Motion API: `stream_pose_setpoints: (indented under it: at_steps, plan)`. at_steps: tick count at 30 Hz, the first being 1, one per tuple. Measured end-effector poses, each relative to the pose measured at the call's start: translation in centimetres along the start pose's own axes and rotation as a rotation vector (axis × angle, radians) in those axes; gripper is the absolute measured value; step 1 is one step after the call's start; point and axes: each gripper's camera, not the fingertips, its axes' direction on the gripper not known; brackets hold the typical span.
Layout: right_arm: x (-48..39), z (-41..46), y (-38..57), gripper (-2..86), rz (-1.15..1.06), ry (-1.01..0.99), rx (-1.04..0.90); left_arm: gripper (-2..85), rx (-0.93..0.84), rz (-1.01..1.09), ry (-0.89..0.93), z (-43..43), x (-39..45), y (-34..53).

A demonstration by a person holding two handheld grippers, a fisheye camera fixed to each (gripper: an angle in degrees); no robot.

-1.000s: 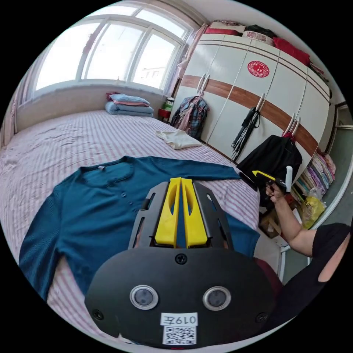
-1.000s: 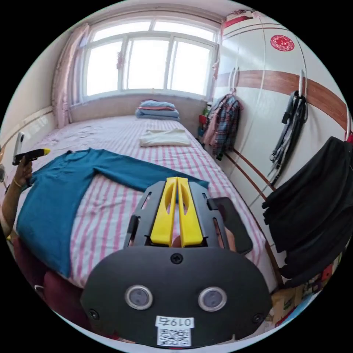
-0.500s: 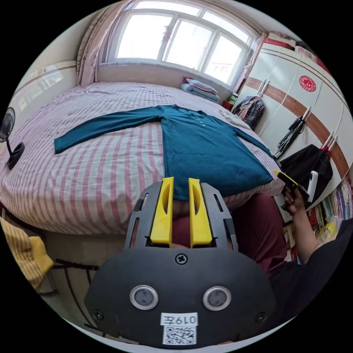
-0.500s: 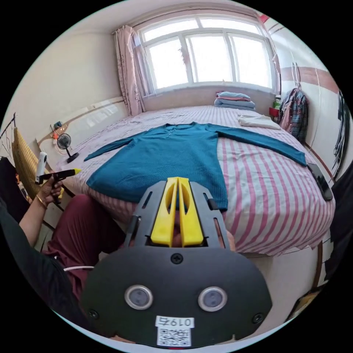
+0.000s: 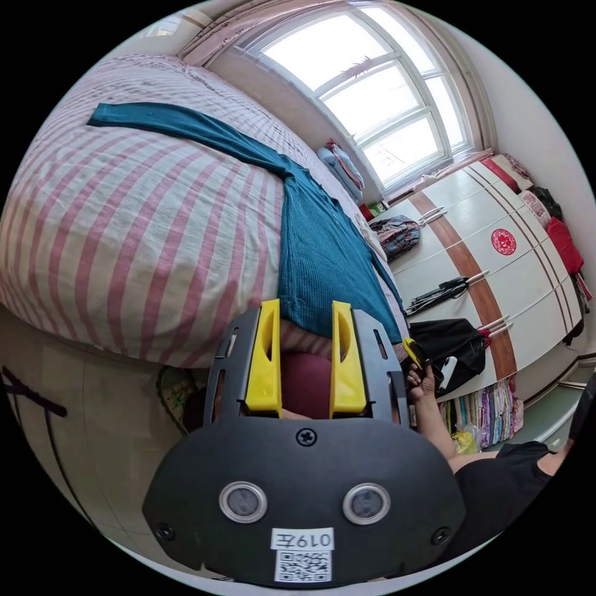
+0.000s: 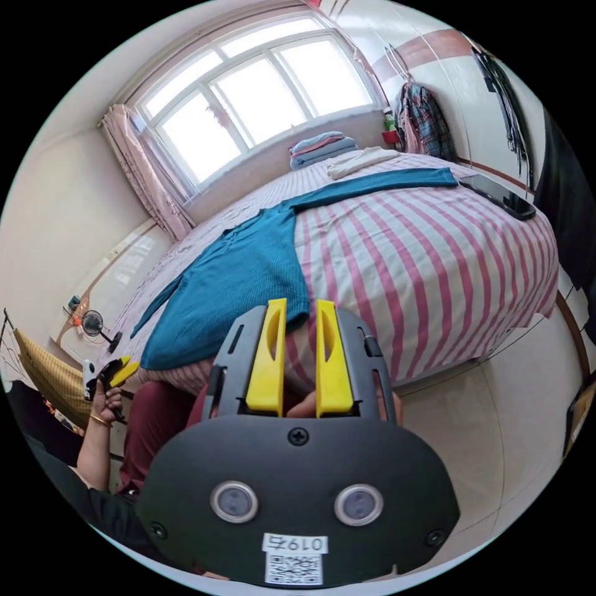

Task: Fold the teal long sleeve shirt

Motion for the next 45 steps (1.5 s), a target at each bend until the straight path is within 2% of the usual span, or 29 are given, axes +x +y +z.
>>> stream_pose_setpoints:
  at_steps: [5,9,16,27,32,38,45]
  plan:
    - [0.5,1.7,-0.6,8.2,0.108,-0.089,-0.045,10.1,-0.048,-0.016,0.049,-1.8,-2.6,1.7]
    - [0.0,1.7,-0.6,2.5,0.191,-0.065,-0.016,6.1,-0.058,-0.04,0.012,-2.9,-3.9,2.2]
    - [-5.4,0.9,-2.0,0.5,0.062,0.063,-0.016,2.0,-0.06,-0.034,-0.091,-5.8,-5.7,3.0]
    - [-9.7,2.0,-4.5,0.5,0.018,0.099,-0.03,1.2,-0.066,-0.073,-0.123,-9.5,-8.4,4.0]
    - [-11.9,4.3,-6.8,2.7,-0.016,0.087,-0.088,1.6,-0.12,-0.057,-0.1,-9.1,-8.7,3.5]
    - [-15.7,5.1,-9.8,8.3,-0.105,0.161,-0.114,3.0,-0.18,-0.069,-0.077,-9.9,-8.9,3.2]
    - [-21.6,4.6,-13.5,6.2,-0.198,0.272,-0.02,1.5,-0.074,-0.003,-0.173,-12.0,-5.3,2.1]
